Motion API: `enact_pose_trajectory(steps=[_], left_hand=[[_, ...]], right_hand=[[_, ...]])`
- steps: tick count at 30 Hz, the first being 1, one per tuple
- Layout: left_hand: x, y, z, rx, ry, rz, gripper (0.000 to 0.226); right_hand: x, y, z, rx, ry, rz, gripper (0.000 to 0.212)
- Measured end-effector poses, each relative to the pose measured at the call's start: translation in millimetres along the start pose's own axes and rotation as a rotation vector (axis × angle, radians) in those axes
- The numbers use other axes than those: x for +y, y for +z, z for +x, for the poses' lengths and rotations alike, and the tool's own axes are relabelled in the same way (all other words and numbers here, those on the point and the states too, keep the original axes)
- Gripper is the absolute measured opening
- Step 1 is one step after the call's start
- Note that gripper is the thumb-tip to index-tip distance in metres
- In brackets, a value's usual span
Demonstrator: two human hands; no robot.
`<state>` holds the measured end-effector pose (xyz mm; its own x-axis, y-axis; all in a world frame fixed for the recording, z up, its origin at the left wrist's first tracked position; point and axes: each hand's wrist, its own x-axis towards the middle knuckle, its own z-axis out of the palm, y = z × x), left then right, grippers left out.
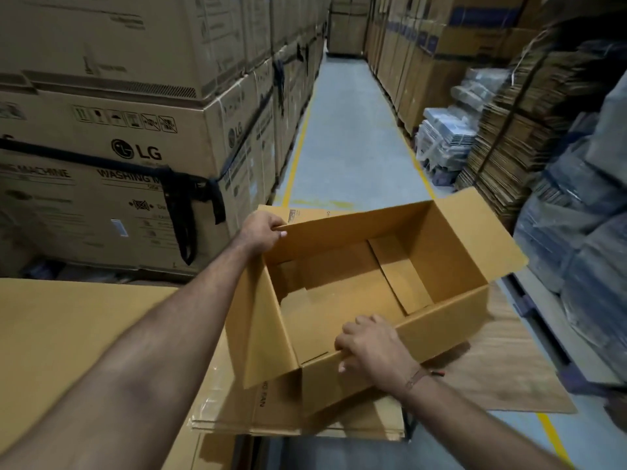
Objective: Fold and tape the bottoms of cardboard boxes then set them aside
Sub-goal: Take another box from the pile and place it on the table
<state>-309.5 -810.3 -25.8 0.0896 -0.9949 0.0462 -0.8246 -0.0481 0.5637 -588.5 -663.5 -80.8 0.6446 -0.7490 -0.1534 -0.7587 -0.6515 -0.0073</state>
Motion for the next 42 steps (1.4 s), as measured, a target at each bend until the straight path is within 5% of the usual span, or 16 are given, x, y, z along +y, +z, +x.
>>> enact_pose_trajectory(steps=[4, 7, 11, 13, 18, 26, 35, 42], left_hand=[[-17.8, 30.5, 8.6, 0.01, -0.038, 0.04, 0.023], [-33.3, 55.5, 1.4, 0.119, -0.062, 0.369, 0.031], [-33.9, 95.9, -35.7, 0.106, -0.375, 0.362, 0.099], [-38.0, 113.2, -49.4, 0.091, -0.507, 0.2, 0.108], [-62.2, 126.3, -54.7, 0.146, -0.505, -0.091, 0.082], [-36.5, 111.4, -65.1, 0.133, -0.49, -0.158, 0.059], [-11.7, 105.7, -71.3, 0.116, -0.6, -0.046, 0.055], [-4.6, 99.0, -60.1, 0.124, -0.554, 0.032, 0.047]], right_hand=[[-21.2, 34.8, 14.8, 0.078, -0.043, -0.016, 0.02], [-26.3, 49.3, 25.8, 0.126, -0.023, 0.008, 0.015], [-28.1, 49.3, 39.7, 0.203, 0.041, 0.086, 0.015], [-26.6, 51.3, 46.7, 0.223, 0.065, 0.109, 0.016], [-21.6, 51.9, 54.3, 0.241, 0.076, 0.221, 0.026], [59.7, 33.1, 27.9, -0.005, 0.073, 0.228, 0.072], [145.5, 31.1, -0.1, -0.127, 0.221, 0.186, 0.044], [143.6, 47.0, 3.9, 0.02, 0.193, 0.084, 0.028]])
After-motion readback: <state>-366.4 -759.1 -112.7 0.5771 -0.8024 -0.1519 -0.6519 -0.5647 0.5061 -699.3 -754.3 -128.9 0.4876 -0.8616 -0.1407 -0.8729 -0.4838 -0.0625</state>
